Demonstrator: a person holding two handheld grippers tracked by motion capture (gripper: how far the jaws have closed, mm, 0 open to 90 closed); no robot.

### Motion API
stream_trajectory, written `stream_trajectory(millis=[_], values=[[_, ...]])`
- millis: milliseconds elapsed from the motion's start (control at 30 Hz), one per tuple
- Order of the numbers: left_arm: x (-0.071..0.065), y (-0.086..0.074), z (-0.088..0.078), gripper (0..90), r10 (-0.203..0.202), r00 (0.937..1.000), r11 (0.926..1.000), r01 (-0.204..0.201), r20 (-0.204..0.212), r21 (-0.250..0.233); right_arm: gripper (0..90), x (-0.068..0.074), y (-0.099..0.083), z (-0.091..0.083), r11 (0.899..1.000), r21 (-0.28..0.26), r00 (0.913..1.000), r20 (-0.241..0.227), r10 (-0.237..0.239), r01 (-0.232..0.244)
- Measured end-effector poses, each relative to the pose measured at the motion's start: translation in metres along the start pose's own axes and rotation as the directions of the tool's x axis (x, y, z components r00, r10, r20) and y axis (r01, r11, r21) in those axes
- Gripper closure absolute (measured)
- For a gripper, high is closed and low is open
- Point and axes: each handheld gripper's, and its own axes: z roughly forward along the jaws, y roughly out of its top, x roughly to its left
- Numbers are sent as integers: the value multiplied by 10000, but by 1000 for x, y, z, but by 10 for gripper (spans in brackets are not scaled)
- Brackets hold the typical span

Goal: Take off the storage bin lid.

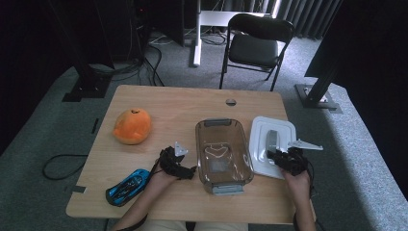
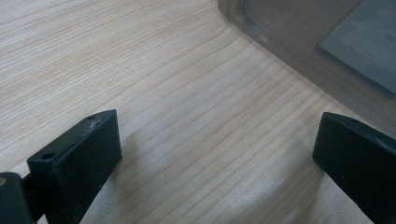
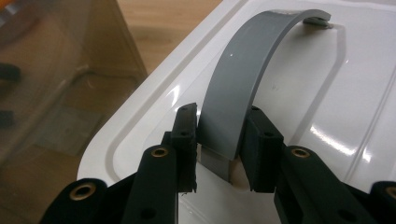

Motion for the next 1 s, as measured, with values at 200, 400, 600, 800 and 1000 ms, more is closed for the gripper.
stream_trajectory(millis=[200, 400, 600, 800, 1000], values=[[0, 0, 0, 17, -4, 10000, 10000, 4, 2, -7, 689, -5, -8, 12, 9998, 68, 9997, -171, 183, -182], [0, 0, 0, 17, -3, 10000, 10000, 3, 2, -8, 689, -7, -13, 23, 9996, 149, 9992, -318, 243, -239], [0, 0, 0, 17, -5, 10000, 10000, 5, 1, -9, 689, -9, -16, 34, 9990, 349, 9990, -333, 308, -297], [0, 0, 0, 17, -4, 10000, 10000, 4, 2, -9, 690, -14, -16, 41, 9984, 408, 9983, -422, 407, -390], [0, 0, 0, 17, -4, 10000, 10000, 4, 3, -8, 675, -17, -13, 43, 9979, 507, 9980, -458, 430, -406]])
